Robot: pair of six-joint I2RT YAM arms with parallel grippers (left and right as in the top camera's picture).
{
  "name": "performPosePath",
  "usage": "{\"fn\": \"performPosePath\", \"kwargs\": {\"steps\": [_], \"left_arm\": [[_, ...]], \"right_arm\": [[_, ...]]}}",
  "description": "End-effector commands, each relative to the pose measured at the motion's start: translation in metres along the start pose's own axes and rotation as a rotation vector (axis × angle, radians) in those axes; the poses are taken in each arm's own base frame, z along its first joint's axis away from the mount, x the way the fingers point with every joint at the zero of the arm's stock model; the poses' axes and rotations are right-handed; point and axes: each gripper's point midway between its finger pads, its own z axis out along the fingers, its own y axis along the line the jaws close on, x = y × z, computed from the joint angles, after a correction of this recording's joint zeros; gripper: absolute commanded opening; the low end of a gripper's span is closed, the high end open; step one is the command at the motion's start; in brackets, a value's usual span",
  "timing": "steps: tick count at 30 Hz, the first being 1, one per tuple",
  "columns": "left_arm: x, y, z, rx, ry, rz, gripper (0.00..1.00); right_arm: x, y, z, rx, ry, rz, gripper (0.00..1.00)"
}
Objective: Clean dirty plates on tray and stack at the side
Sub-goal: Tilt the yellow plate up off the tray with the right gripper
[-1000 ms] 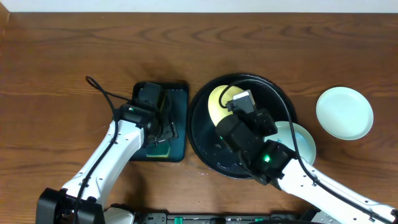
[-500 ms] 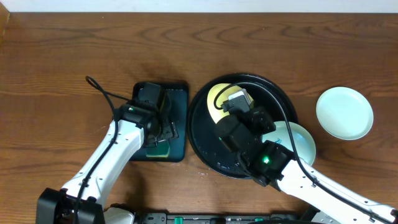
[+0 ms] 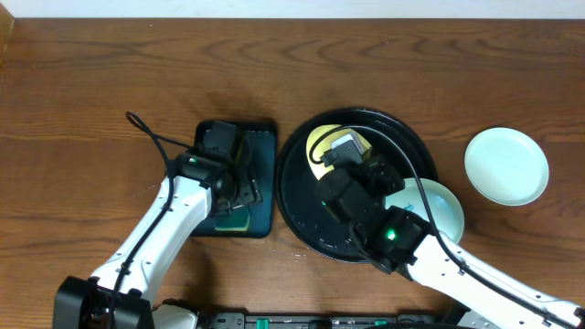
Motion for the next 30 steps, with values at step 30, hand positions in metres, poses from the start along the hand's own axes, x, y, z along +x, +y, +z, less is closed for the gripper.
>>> {"fn": "performPosePath", "kwargs": {"steps": [30], "left_arm": [[0.0, 0.003, 0.001, -0.008, 0.002, 0.016, 0.81]], "right_arm": [[-0.05, -0.033, -0.047, 0.236, -0.155, -0.085, 0.01]]}}
